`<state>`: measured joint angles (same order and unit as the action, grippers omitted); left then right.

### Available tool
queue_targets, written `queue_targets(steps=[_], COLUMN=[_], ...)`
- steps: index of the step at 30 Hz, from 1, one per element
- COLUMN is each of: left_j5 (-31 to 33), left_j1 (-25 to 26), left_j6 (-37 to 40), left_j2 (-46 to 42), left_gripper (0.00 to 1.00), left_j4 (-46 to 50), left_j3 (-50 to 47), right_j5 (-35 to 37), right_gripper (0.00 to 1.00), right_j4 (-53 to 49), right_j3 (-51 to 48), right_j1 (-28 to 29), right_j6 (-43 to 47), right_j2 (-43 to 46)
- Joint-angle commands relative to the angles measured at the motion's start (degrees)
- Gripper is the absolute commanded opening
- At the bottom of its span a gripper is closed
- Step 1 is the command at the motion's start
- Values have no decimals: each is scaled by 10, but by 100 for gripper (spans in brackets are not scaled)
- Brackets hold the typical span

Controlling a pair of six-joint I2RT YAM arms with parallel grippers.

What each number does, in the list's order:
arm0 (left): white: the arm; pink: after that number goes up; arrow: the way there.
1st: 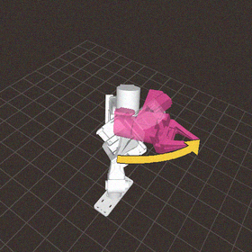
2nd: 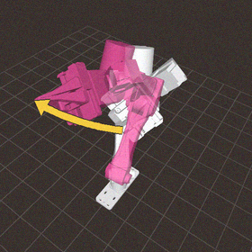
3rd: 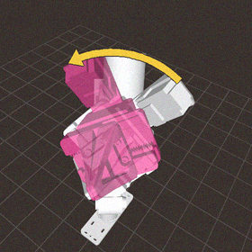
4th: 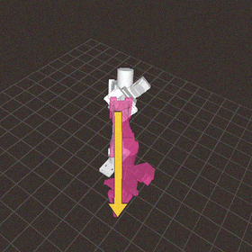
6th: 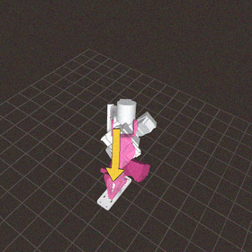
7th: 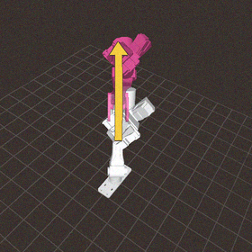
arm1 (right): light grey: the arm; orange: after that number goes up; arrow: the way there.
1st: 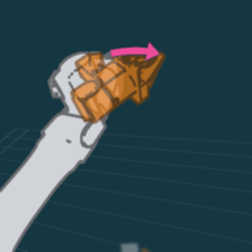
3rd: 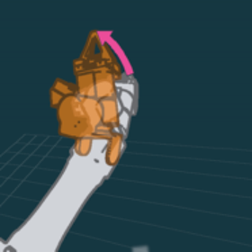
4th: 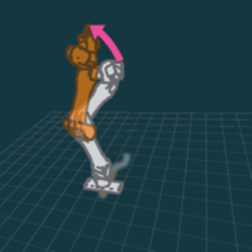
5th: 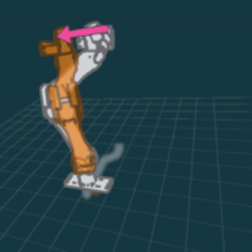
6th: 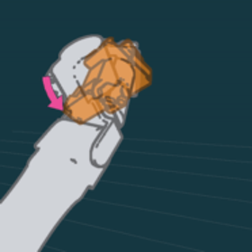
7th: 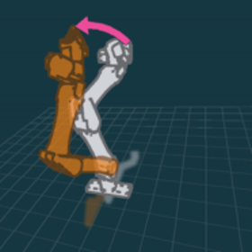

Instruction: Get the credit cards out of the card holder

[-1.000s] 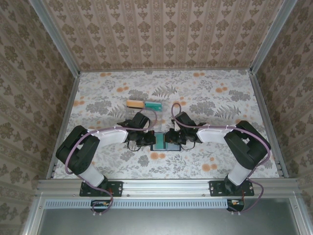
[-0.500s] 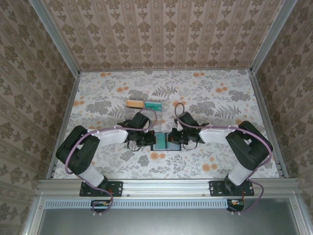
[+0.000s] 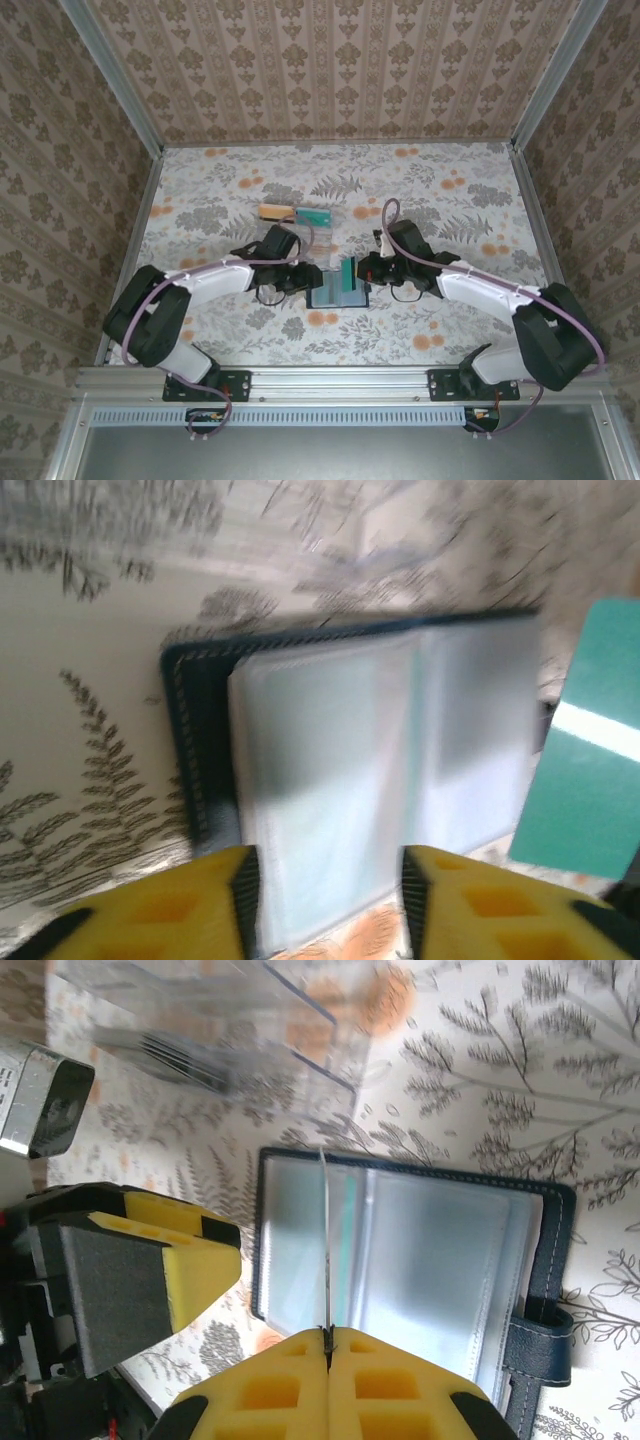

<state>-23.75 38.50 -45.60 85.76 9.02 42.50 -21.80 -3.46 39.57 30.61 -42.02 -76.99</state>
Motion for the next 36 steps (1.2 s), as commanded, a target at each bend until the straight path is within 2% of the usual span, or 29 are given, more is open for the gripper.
queue_targets(steps=[1,4,7,10,15,21,36], left_j5=[-41,-76,-105,-124,-149,-159,-169], left_j1=[-15,-27,-35,-37,-36,-31,-27], left_j6=[-41,-102,-161,-187,-198,-202,-198], left_j2=[-37,-52,-56,-54,-55,-55,-76], left_gripper=[54,59,57,56,48,43,22], left_j4=[-64,-161,-272,-323,-349,-358,-354], left_j3=[0,-27,-55,-59,-56,-57,-58], right_j5=[-22,-50,-84,-114,-142,-154,-153], right_gripper=[0,0,0,0,0,0,0], right_j4=[-14,22,78,113,157,194,203], right_j3=[-8,-19,-33,-31,-25,-25,-30], right_j1=[-10,-21,-31,-33,-34,-35,-48], right_j6=[19,9,-18,-34,-56,-73,-72], right_j2=[34,60,79,83,71,53,36])
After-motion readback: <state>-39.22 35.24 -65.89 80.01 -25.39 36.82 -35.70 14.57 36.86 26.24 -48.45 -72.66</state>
